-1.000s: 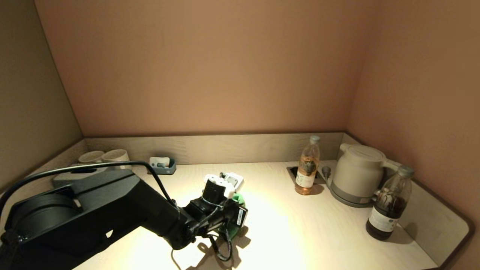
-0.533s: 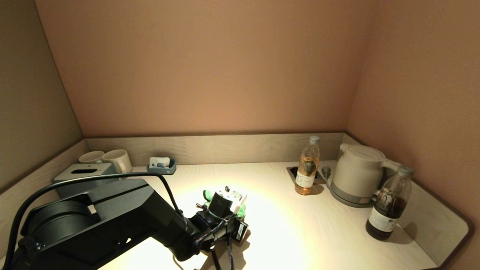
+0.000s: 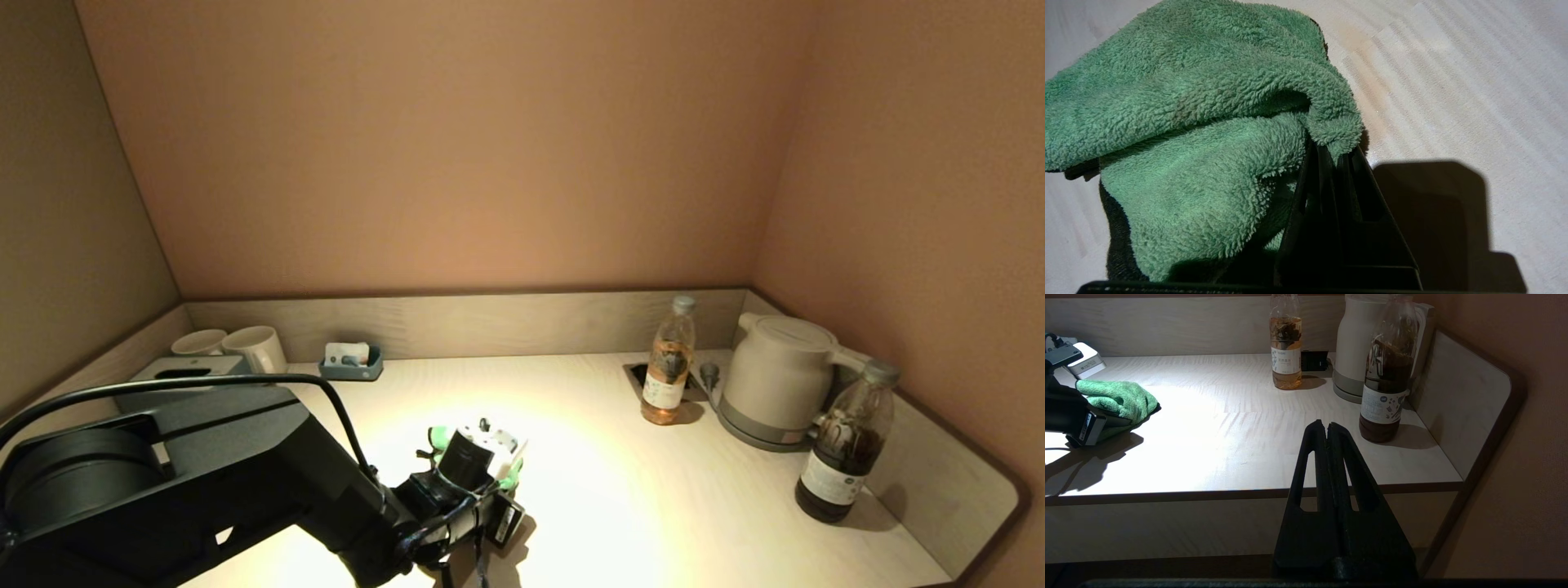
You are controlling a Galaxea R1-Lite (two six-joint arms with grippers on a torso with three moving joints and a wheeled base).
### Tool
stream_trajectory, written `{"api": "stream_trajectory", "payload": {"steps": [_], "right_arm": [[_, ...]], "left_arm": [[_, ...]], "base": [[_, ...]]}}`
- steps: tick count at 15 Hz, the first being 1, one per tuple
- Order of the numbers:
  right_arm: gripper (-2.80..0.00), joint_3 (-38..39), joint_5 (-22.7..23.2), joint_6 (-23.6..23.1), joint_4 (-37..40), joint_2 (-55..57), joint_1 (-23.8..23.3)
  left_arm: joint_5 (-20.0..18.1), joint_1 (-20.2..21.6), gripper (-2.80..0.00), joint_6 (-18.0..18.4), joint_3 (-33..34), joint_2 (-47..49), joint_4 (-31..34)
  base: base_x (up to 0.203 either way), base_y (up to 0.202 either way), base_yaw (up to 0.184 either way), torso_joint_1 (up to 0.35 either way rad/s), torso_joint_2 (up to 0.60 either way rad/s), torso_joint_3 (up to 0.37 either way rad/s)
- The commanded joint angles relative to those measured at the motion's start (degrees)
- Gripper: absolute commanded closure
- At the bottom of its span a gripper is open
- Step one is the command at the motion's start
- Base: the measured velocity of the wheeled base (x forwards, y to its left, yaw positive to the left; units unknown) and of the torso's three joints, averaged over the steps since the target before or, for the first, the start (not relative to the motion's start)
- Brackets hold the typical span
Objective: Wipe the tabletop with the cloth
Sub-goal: Sweep the stains on the table
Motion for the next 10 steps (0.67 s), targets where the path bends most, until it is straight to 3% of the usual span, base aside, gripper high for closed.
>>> {"api": "stream_trajectory", "payload": {"steps": [1, 6, 10], "right_arm": [[0.0, 0.0, 0.0, 0.0, 0.0, 0.1, 0.0], [0.0, 0.0, 0.0, 0.0, 0.0, 0.1, 0.0], [0.0, 0.0, 0.0, 0.0, 0.0, 0.1, 0.0]], "left_arm": [[0.7, -0.8, 0.0, 0.2, 1.1, -0.5, -4.9], [0.6, -3.9, 0.0, 0.4, -0.8, 0.3, -6.5], [0.2, -4.1, 0.0, 0.6, -10.1, 3.8, -6.1]], "base": [[0.0, 0.0, 0.0, 0.0, 0.0, 0.0], [0.0, 0.0, 0.0, 0.0, 0.0, 0.0], [0.0, 0.0, 0.0, 0.0, 0.0, 0.0]]}}
